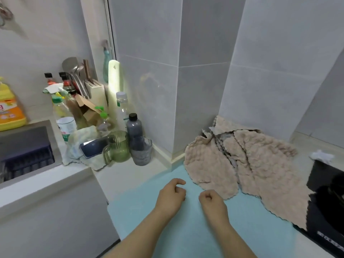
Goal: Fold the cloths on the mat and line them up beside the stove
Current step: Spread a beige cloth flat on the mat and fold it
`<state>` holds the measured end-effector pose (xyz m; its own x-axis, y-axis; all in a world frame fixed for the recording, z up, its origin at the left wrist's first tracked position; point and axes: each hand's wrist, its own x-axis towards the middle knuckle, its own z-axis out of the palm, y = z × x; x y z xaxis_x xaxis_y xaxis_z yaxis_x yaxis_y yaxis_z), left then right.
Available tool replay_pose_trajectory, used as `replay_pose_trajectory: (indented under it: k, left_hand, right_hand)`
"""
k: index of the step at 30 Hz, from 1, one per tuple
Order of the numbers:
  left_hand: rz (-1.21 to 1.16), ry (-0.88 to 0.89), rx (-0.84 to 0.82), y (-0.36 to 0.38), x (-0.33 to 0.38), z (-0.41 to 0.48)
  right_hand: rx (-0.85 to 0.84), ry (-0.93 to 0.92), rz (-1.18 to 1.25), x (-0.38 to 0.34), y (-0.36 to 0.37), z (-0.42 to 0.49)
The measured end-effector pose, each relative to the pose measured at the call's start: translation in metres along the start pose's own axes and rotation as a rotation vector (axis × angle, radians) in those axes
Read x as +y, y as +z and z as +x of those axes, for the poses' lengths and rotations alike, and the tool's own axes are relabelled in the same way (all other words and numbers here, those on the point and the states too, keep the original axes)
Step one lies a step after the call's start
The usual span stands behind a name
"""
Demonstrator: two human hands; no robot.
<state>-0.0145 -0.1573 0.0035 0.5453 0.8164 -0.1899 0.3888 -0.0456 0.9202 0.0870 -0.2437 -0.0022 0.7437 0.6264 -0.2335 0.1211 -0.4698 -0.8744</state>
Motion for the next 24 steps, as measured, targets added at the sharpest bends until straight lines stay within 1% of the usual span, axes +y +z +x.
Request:
replay_pose_trajectory:
  k: [3,6,8,10,12,16,18,21,24]
  left_hand:
    - [0.137,0.121,-0.103,-0.009,-0.011,0.045]
    - [0.346,0.264,-0.244,-0.016,-0.021,0.084]
    - [0.441,0.379,-0.368,-0.018,-0.025,0.106]
    - [0.51,0.491,-0.457,-0.015,-0.029,0.123]
    - [0.575,0.574,-0.511,-0.009,-0.028,0.136]
    - [0.709,0.664,-0.505,0.007,-0.024,0.15]
    - [0.779,0.726,-0.456,0.011,-0.026,0.155]
    - [0.69,0.793,-0.351,0.011,-0.036,0.156]
    - [0.487,0.913,-0.306,0.008,-0.05,0.153]
  right_hand:
    - [0.148,0.095,-0.039,0.005,0.031,0.019]
    - [0.388,0.227,-0.171,0.001,0.055,0.03]
    - [0.529,0.267,-0.238,-0.004,0.068,0.034]
    - [0.605,0.273,-0.316,-0.005,0.078,0.036]
    - [0.627,0.245,-0.389,-0.004,0.085,0.036]
    - [0.635,0.208,-0.445,0.0,0.088,0.034]
    - [0.645,0.187,-0.467,0.002,0.091,0.033]
    - [0.705,0.133,-0.444,0.006,0.093,0.034]
    - [0.747,0.078,-0.355,0.012,0.096,0.033]
